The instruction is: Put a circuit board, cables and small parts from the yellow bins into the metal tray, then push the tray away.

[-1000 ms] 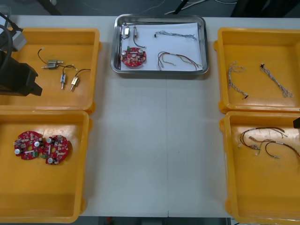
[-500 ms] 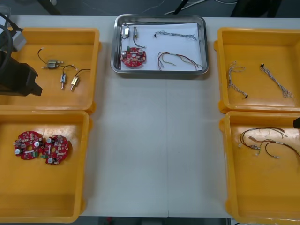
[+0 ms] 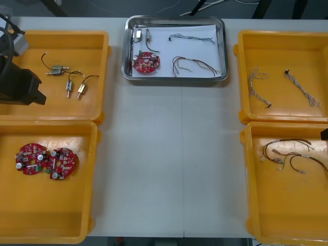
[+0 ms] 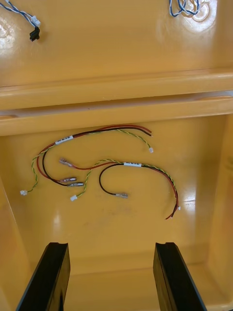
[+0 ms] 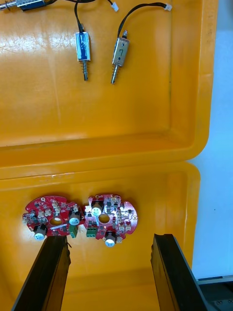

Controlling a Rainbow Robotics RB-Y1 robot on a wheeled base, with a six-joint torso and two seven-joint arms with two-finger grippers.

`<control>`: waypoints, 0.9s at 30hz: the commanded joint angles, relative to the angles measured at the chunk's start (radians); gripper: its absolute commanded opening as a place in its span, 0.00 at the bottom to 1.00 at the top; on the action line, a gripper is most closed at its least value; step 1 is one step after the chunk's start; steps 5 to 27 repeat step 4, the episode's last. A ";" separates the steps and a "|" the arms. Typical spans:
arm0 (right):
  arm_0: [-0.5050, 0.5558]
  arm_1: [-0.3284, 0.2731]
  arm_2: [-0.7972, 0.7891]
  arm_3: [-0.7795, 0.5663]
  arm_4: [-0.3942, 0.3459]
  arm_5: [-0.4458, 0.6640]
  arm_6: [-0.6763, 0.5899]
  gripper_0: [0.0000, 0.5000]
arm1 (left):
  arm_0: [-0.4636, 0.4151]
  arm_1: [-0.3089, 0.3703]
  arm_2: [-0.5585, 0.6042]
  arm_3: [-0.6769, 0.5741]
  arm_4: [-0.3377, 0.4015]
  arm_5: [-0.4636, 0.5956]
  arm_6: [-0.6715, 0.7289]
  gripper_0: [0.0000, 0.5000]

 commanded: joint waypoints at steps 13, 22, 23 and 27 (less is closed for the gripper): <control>0.009 -0.021 -0.038 -0.006 0.007 -0.009 0.021 1.00 | 0.014 0.043 0.033 -0.024 -0.005 0.006 -0.066 1.00; 0.009 -0.021 -0.038 -0.006 0.007 -0.009 0.021 1.00 | 0.014 0.043 0.033 -0.024 -0.005 0.006 -0.066 1.00; 0.009 -0.021 -0.038 -0.006 0.007 -0.009 0.021 1.00 | 0.014 0.043 0.033 -0.024 -0.005 0.006 -0.066 1.00; 0.009 -0.021 -0.038 -0.006 0.007 -0.009 0.021 1.00 | 0.014 0.043 0.033 -0.024 -0.005 0.006 -0.066 1.00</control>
